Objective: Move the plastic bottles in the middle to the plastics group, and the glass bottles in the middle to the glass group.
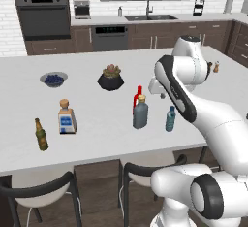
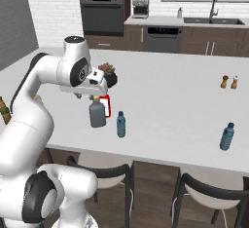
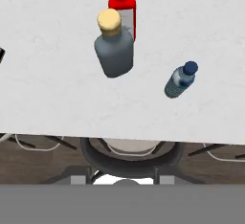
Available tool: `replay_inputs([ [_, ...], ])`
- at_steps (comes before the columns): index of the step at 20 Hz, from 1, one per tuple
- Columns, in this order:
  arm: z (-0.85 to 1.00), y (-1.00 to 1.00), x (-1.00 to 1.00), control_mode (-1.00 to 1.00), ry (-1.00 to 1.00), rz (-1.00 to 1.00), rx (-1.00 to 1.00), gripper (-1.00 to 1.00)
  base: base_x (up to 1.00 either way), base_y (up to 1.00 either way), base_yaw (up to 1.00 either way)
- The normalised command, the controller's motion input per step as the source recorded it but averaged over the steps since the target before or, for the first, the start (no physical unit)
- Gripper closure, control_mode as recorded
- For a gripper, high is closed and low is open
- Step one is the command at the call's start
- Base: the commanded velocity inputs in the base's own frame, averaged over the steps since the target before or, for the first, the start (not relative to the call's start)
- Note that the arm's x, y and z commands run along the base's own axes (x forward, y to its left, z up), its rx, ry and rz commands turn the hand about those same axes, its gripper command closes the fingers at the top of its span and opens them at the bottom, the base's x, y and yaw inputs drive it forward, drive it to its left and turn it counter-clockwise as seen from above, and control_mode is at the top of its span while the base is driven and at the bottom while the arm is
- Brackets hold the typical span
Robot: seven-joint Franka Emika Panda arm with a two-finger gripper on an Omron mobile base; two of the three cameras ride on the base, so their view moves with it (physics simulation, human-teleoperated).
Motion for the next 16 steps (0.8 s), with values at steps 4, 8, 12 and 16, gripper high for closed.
replay_inputs([
  [4, -0.01, -0.02, -0.08, -1.00, -0.04, 0.00, 0.00, -1.00, 0.00, 0.00, 0.00],
  [8, -0.10, -0.41, -0.06, -1.00, -0.02, 0.09, 0.00, -1.00, 0.00, 0.00, 0.00],
  [12, -0.27, -0.51, 0.01, -1.00, 0.00, 0.09, -0.01, -1.00, 0.00, 0.00, 0.00],
  [16, -0.33, -0.44, 0.25, -1.00, 0.04, 0.15, -0.03, -1.00, 0.00, 0.00, 0.00],
])
